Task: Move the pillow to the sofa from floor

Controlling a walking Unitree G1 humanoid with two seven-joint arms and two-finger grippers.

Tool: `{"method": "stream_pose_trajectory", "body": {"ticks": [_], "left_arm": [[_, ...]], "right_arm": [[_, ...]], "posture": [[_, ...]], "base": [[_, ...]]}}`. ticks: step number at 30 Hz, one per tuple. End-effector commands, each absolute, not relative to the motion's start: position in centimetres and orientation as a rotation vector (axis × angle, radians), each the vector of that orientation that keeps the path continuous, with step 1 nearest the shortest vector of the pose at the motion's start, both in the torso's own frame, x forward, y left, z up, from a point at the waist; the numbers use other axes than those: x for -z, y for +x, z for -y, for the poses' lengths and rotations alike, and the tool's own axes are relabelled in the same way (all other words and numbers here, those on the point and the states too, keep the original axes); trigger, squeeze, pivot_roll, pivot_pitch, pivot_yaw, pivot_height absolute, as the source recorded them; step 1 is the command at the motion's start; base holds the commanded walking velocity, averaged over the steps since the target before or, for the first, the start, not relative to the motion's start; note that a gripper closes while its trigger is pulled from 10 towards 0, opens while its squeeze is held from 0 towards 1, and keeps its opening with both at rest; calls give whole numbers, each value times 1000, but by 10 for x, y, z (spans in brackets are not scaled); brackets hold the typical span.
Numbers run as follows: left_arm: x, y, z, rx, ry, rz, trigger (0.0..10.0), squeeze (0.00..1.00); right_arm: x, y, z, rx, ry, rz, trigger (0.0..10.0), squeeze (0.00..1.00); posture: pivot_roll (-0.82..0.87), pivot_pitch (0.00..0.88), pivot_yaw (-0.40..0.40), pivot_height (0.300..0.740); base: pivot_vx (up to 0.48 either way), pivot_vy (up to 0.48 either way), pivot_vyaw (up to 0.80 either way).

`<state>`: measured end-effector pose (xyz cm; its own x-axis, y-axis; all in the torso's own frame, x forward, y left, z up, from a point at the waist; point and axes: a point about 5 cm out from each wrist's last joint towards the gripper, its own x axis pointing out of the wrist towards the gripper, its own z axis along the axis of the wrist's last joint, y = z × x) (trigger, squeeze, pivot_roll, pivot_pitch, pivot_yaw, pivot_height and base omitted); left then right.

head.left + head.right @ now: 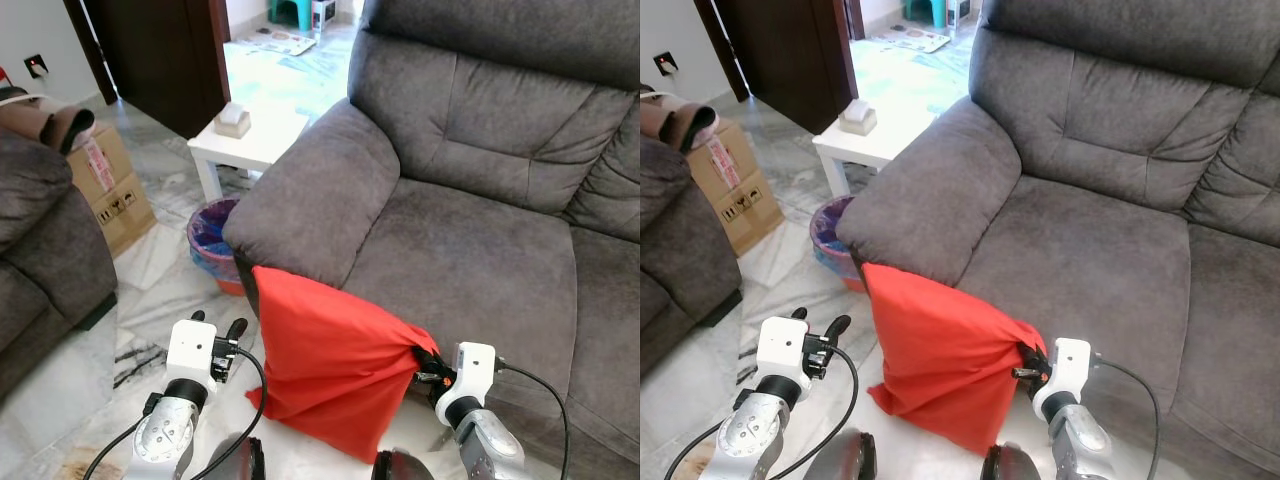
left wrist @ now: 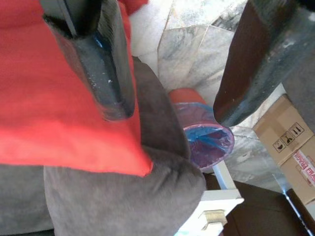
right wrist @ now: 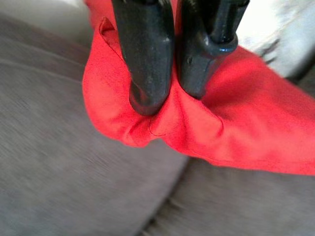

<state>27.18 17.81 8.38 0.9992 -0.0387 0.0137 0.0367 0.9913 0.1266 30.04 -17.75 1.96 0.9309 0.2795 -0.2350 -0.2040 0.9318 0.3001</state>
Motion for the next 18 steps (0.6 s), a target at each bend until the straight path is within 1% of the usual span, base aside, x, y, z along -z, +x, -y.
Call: {"method": "stream_pose_trajectory", "body": {"ticks": [1,9,11,14,15,17,18], "left_arm": [[-84,272,-183,61,134,4,10000,0],[-76,268,-191,206,163,-77,10000,0],[-77,265,-193,302,185,-108,10000,0],[-73,262,-197,365,261,-155,10000,0],[-73,262,-197,365,261,-155,10000,0],[-63,254,-202,459,331,-220,10000,0],[-63,254,-202,459,331,-220,10000,0]], "right_arm": [[-45,314,177,-336,235,-150,10000,0],[-53,311,176,-529,155,-133,10000,0],[-52,307,178,-603,117,-152,10000,0],[-48,302,177,-675,85,-195,10000,0],[-48,302,177,-675,85,-195,10000,0],[-45,295,174,-798,37,-237,10000,0],[-45,295,174,-798,37,-237,10000,0]], "posture": [[80,87,-9,703],[81,67,3,740],[83,62,6,740],[85,56,9,740],[85,56,9,740],[82,46,16,740],[82,46,16,740]], "base": [[0,0,0],[0,0,0],[0,0,0],[0,0,0],[0,0,0],[0,0,0],[0,0,0]]}}
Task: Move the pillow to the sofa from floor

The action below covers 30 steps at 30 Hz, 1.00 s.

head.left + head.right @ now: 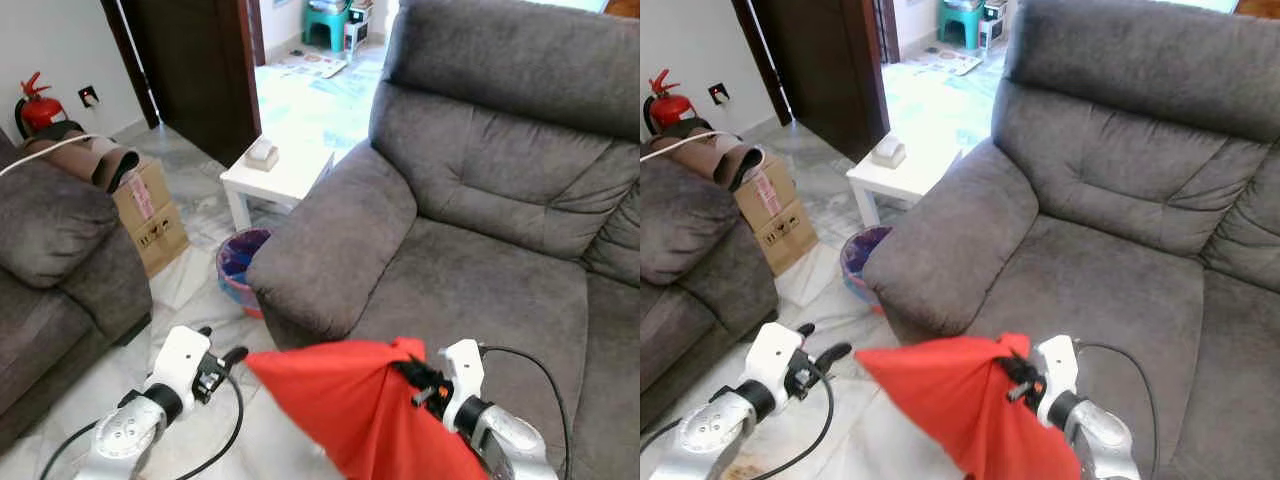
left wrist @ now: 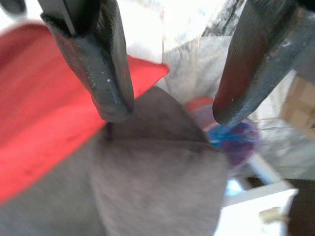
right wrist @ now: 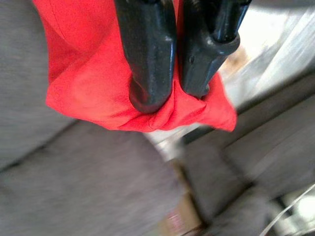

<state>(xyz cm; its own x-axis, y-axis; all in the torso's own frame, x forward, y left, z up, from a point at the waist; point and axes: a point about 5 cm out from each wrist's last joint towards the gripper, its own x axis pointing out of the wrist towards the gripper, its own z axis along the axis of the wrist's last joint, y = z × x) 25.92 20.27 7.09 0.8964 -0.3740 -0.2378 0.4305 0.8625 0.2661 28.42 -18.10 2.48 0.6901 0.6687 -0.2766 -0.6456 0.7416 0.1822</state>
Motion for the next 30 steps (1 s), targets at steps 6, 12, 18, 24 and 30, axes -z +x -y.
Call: {"method": "stream_pose_trajectory", "body": {"ticks": [6,12,18,24,30], "left_arm": [[-55,248,-200,579,389,-273,10000,0],[-43,236,-196,785,553,-358,10000,0],[-54,240,-191,849,534,-320,10000,569],[-61,239,-191,930,567,-332,10000,1000],[-65,236,-185,1019,536,-353,10000,1000]], "right_arm": [[-53,285,165,-1042,5,-267,10000,0],[-62,284,164,-1132,-34,-265,10000,0],[-63,278,162,-1205,-37,-304,10000,0],[-67,274,160,-1247,-33,-307,10000,0],[-68,275,158,-1253,-44,-321,10000,0]], "posture": [[80,21,19,740],[83,29,16,740],[89,60,2,740],[95,72,-1,740],[93,76,-13,740]], "base": [[0,0,0],[0,0,0],[0,0,0],[0,0,0],[0,0,0]]}}
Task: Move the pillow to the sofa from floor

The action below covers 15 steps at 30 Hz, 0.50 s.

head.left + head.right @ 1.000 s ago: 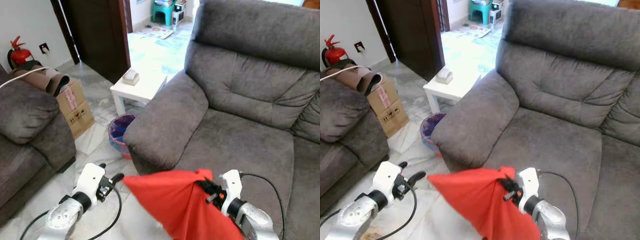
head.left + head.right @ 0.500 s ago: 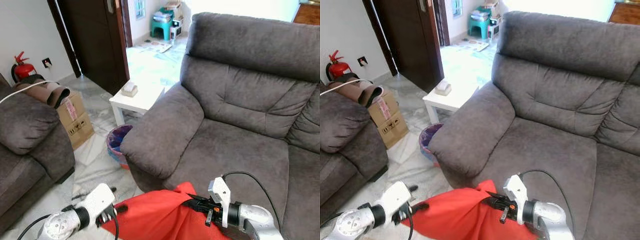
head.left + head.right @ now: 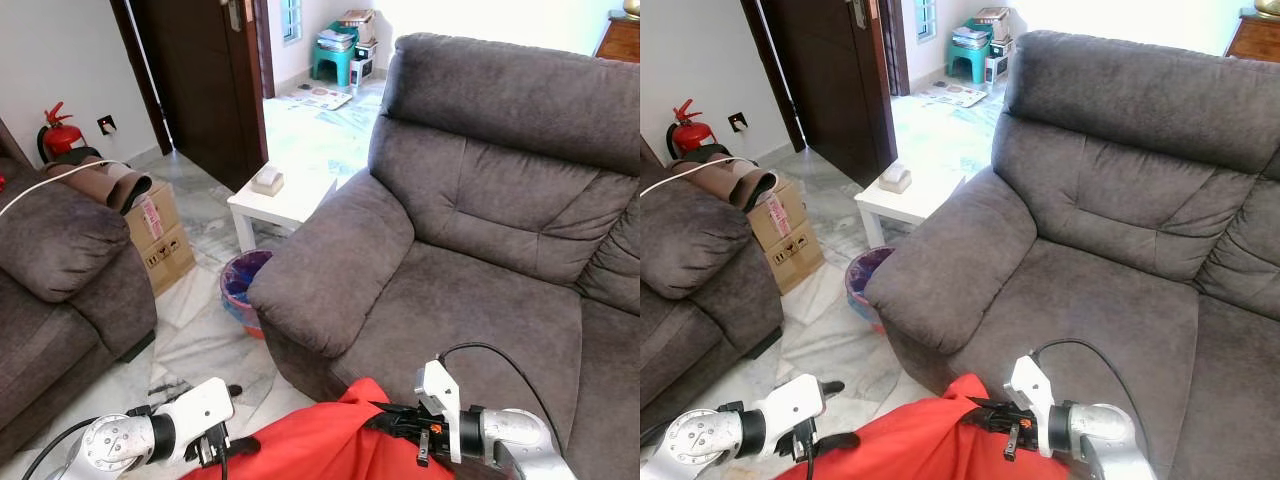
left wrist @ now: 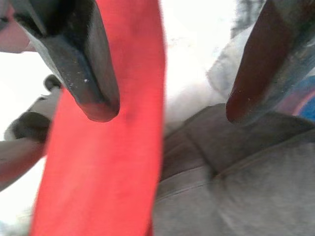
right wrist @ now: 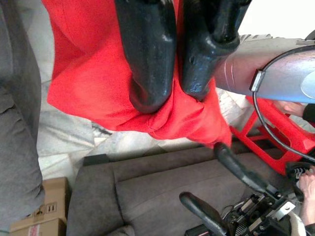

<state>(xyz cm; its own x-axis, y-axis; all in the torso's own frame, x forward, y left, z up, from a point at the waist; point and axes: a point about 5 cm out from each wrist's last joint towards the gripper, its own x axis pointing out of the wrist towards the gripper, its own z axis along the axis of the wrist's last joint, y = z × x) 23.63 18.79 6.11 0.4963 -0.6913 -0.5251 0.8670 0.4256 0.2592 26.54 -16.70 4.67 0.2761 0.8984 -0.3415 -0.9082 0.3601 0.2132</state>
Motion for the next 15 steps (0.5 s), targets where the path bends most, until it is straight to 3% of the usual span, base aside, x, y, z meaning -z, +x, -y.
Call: {"method": "stream_pose_trajectory", "body": {"ticks": [1,8,9,15], "left_arm": [[-64,233,-182,1048,532,-361,10000,1000],[-49,222,-178,1117,566,-407,10000,1000],[-44,222,-180,1113,608,-427,10000,0],[-33,223,-186,1062,651,-421,10000,0]], "right_arm": [[-69,276,157,-1254,-45,-320,10000,0],[-74,277,154,-1270,-38,-303,10000,0],[-75,278,154,-1272,-41,-301,10000,0],[-80,276,150,-1302,-41,-280,10000,0]], "posture": [[94,74,-14,740],[88,70,-22,740],[87,69,-23,740],[80,56,-25,740]], "base": [[0,0,0],[0,0,0],[0,0,0],[0,0,0]]}}
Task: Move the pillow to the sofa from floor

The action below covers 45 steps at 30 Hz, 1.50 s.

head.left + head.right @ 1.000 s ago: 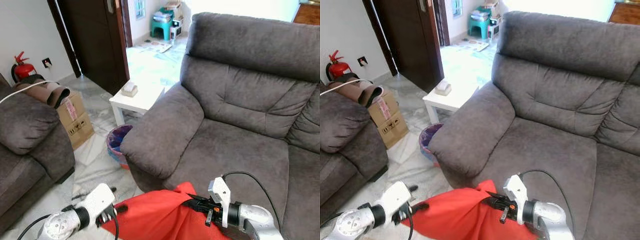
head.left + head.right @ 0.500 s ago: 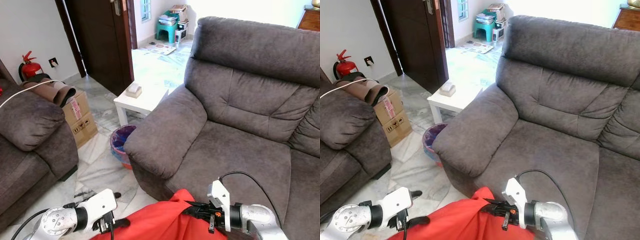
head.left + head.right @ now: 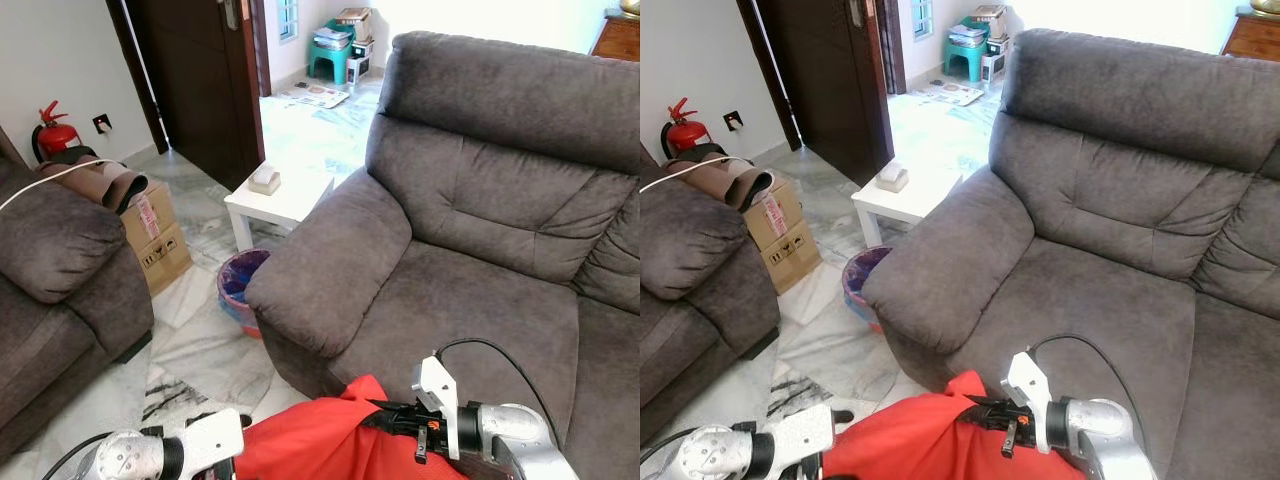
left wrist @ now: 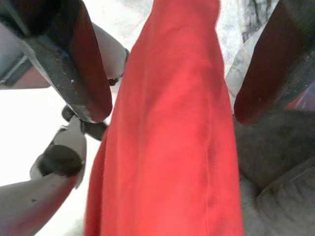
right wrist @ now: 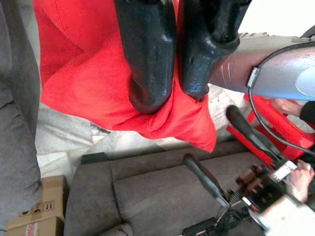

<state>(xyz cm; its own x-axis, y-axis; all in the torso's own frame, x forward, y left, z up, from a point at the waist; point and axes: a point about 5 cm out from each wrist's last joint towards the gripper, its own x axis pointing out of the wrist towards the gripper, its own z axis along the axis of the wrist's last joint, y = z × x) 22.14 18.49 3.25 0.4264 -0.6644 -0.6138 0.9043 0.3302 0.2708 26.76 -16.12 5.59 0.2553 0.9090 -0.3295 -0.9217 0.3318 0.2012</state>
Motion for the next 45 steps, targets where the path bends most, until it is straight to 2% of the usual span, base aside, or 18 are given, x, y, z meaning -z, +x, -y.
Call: {"method": "stream_pose_trajectory", "body": {"ticks": [1,7,16,33,34,35,36,40,41,43,44,45], "left_arm": [[-32,223,-185,1068,664,-420,10000,0],[-18,213,-187,1125,743,-468,10000,0],[-8,210,-196,1069,768,-479,10000,0],[3,206,-210,1021,829,-553,10000,0],[5,203,-212,1025,838,-575,9686,0],[7,201,-214,1034,856,-599,7608,0],[8,200,-215,1043,866,-605,6784,0],[9,199,-217,1041,864,-610,6706,0],[8,198,-216,1047,866,-612,4824,0],[8,198,-217,1043,874,-612,4824,0],[8,198,-218,1037,887,-612,3373,0],[8,198,-218,1037,887,-612,3373,0]], "right_arm": [[-81,275,150,-1303,-45,-277,10000,0],[-86,275,149,-1330,-63,-260,10000,0],[-93,271,150,-1364,-70,-243,10000,0],[-97,271,150,-1369,-51,-235,10000,0],[-98,271,148,-1372,-45,-229,10000,0],[-99,272,147,-1372,-37,-221,10000,0],[-99,272,146,-1371,-33,-219,10000,0],[-100,273,146,-1372,-32,-219,10000,0],[-101,273,146,-1373,-31,-219,10000,0],[-101,273,146,-1374,-33,-221,10000,0],[-101,273,147,-1374,-34,-222,10000,0],[-101,273,147,-1374,-34,-222,10000,0]], "posture": [[78,52,-25,740],[68,34,-21,740],[66,25,-24,740],[85,79,-39,740],[88,81,-39,740],[90,83,-39,740],[90,84,-39,740],[88,85,-39,740],[88,88,-40,740],[90,90,-40,740],[92,93,-41,740],[92,93,-41,740]], "base": [[0,0,0],[0,0,0],[0,0,0],[0,0,0],[0,0,0],[0,0,0],[0,0,0],[0,0,0],[0,0,0],[0,0,0],[0,0,0],[0,0,0]]}}
